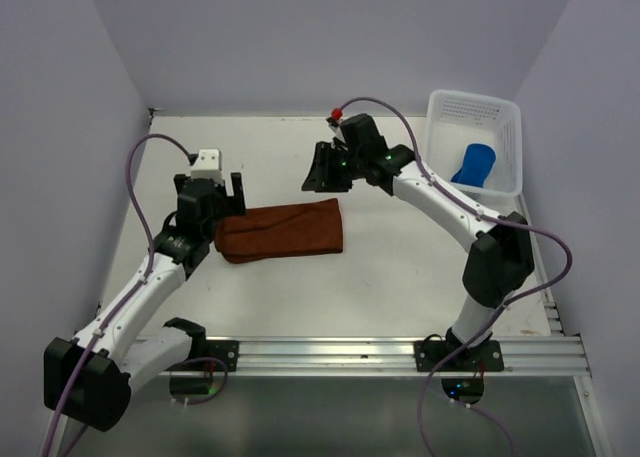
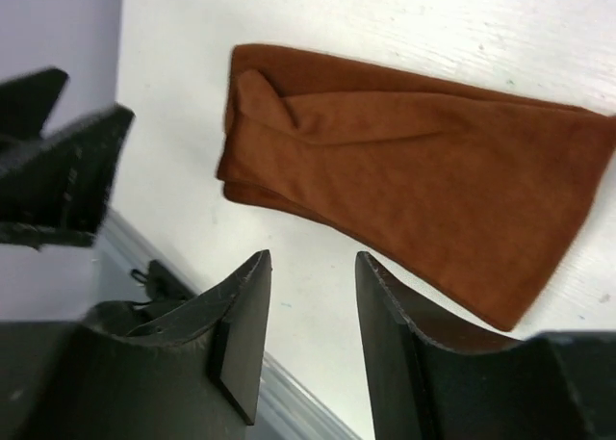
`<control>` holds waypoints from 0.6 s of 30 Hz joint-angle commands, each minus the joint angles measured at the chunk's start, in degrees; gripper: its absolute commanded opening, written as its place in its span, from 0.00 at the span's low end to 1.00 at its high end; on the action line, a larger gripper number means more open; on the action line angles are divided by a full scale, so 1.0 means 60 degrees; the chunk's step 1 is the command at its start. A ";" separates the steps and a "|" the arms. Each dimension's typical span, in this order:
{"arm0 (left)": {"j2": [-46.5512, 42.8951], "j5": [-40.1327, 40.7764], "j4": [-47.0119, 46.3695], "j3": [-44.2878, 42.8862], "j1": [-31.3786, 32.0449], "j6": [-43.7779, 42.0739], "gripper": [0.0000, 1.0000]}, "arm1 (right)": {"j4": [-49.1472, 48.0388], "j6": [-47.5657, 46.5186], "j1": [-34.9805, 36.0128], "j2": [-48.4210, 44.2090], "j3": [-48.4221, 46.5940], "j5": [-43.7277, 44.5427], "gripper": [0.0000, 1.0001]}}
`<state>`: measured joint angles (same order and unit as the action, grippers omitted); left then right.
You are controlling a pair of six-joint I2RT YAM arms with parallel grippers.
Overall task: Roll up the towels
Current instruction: Fold the towel
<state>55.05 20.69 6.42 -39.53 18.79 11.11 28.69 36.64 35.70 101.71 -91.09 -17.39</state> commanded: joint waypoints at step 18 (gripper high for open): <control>0.3891 -0.3286 0.0747 -0.1893 -0.2428 0.1297 0.84 | -0.0357 -0.1771 0.0011 0.1020 0.2188 0.1697 0.08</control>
<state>77.73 7.49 12.38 -50.78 4.16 17.23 28.29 27.40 36.03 105.86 -77.30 -7.05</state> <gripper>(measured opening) 0.853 0.088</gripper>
